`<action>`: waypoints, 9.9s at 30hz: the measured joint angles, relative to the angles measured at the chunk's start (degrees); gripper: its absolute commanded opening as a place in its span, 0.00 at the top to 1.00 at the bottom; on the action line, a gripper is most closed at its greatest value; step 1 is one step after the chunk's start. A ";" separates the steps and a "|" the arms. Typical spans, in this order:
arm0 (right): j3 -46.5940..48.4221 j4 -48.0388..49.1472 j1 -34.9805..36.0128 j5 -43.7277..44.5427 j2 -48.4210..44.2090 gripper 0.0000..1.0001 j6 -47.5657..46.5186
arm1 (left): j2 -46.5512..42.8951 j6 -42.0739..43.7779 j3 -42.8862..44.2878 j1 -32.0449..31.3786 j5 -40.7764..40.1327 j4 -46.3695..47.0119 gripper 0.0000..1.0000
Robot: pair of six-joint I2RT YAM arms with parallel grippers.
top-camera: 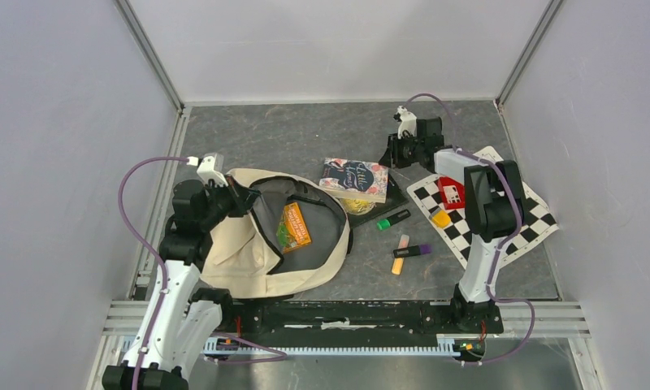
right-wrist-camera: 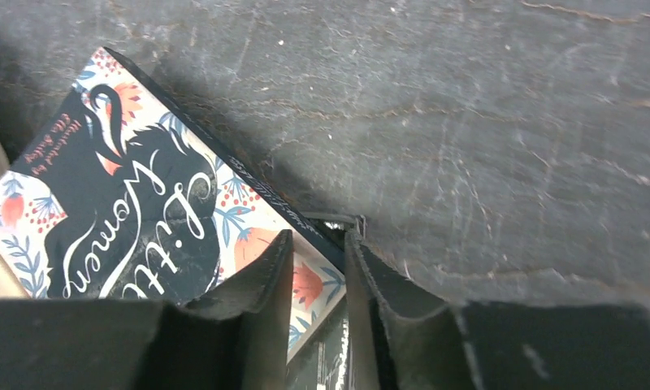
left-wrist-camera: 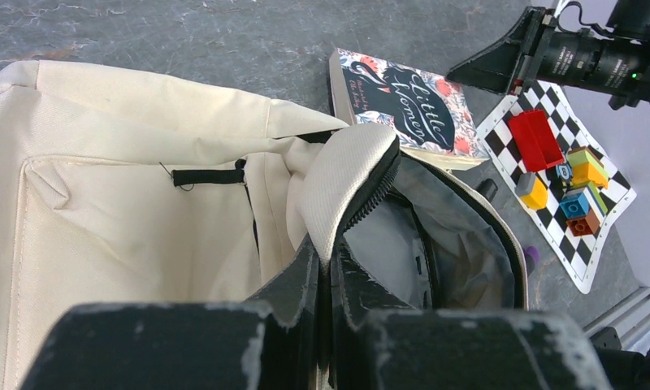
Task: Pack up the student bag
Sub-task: Pick up the book from the center of the board, then place the book in the student bag, then pick up the book from the center of the board.
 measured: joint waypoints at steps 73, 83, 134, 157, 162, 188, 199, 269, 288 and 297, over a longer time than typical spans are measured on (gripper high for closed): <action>-44.11 19.47 17.81 32.15 -52.68 1.00 -8.26 | 0.94 0.00 0.00 -0.02 1.31 0.02 0.95; -48.63 22.56 26.80 41.55 -56.24 0.87 -14.58 | 1.29 0.00 0.00 -0.02 1.49 0.02 0.95; -12.68 -7.52 27.23 33.38 -24.50 1.00 -15.06 | 1.27 0.00 0.00 -0.02 1.53 0.02 0.95; -14.84 -0.98 30.40 11.06 -46.93 1.00 21.51 | -1.38 0.00 -0.02 -0.02 3.54 1.05 0.95; -22.23 3.72 35.89 9.90 -43.39 1.00 31.17 | -2.27 0.00 -0.02 -0.02 4.68 1.81 0.95; -23.93 15.67 42.71 25.22 -28.41 1.00 53.68 | -2.32 -0.09 -1.01 -0.02 10.14 6.36 0.95; -30.03 21.33 44.65 33.77 -24.33 1.00 59.01 | -2.34 -0.09 -1.01 -0.02 10.14 6.56 0.95; -5.55 20.61 52.22 27.63 1.14 0.65 41.29 | -2.62 -0.13 -1.22 -0.02 10.54 8.07 0.95; -19.61 14.97 49.90 35.01 -33.33 0.02 17.53 | -2.62 -0.11 -1.20 -0.31 5.84 6.45 0.13; -23.67 1.79 26.10 30.47 -42.77 0.02 7.93 | -0.31 1.03 5.68 -12.79 -4.48 0.44 0.04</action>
